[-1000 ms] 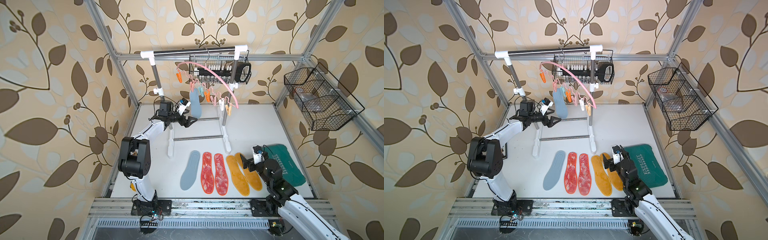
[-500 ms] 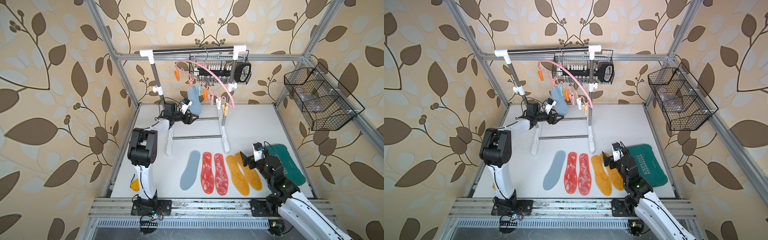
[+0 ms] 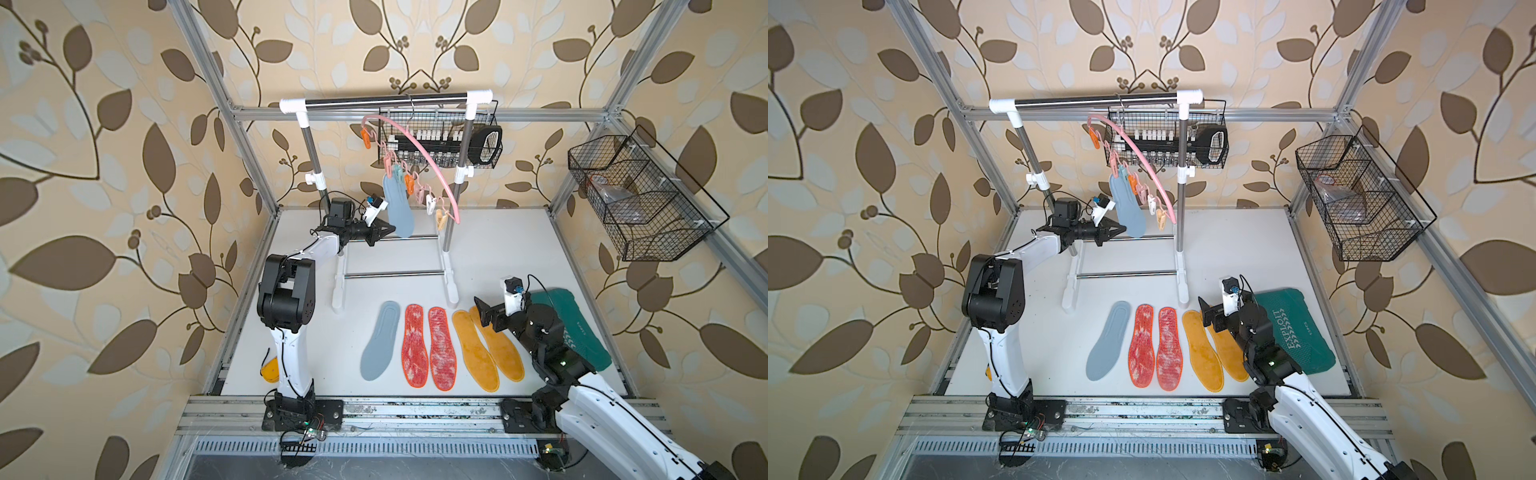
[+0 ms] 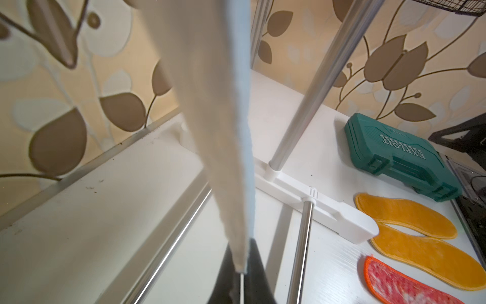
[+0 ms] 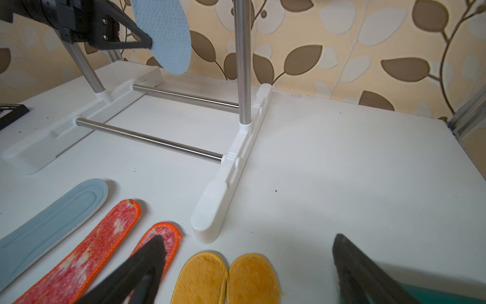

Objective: Take the shoe insoles off the hanger
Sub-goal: Remove the insole from the hanger.

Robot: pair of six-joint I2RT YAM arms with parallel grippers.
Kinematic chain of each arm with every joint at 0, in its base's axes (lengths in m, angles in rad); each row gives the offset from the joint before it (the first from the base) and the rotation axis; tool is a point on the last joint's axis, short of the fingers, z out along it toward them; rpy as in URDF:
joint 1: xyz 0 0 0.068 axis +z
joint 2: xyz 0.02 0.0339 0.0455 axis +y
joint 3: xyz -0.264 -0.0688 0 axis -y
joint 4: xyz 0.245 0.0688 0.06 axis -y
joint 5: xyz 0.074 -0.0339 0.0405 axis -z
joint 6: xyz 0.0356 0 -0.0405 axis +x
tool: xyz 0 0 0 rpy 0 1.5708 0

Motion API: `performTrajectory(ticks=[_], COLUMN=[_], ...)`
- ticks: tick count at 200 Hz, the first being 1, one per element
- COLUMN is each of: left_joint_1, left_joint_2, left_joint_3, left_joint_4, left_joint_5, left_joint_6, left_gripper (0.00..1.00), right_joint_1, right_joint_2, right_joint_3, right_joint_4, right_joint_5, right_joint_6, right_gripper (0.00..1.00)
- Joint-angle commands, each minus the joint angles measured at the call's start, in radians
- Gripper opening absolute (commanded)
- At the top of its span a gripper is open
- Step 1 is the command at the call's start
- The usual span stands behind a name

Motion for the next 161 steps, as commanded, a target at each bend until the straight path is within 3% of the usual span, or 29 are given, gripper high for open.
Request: performTrajectory(ticks=[1, 56, 99, 142, 161], left_joint_1=[-0.005, -0.005, -0.003, 0.014, 0.025], left_joint_2=[-0.119, -0.238, -0.314, -0.427, -0.475], left_joint_3=[-0.013, -0.076, -0.067, -0.129, -0.159], left_joint_4=[-0.118, -0.296, -0.526, -0.585, -0.614], left_joint_5=[0.061, 0.084, 0.094, 0.074, 0.073], left_joint_6=[0.109, 0.174, 0.259, 0.268, 0.285], left_gripper=[0.0, 0.0, 0.0, 0.0, 0.0], right_joint_1=[-0.003, -0.003, -0.014, -0.065, -0.101], right_joint_2=[0.015, 0.11, 0.221, 0.38, 0.436], right_joint_3=[0.039, 0.135, 0.256, 0.411, 0.454], right_joint_4=[0.073, 0.134, 0.141, 0.12, 0.137], right_joint_5=[-0.087, -0.29, -0.325, -0.363, -0.399], right_joint_6=[-0.003, -0.036, 0.013, 0.016, 0.025], right_gripper=[0.98, 0.98, 0.98, 0.97, 0.91])
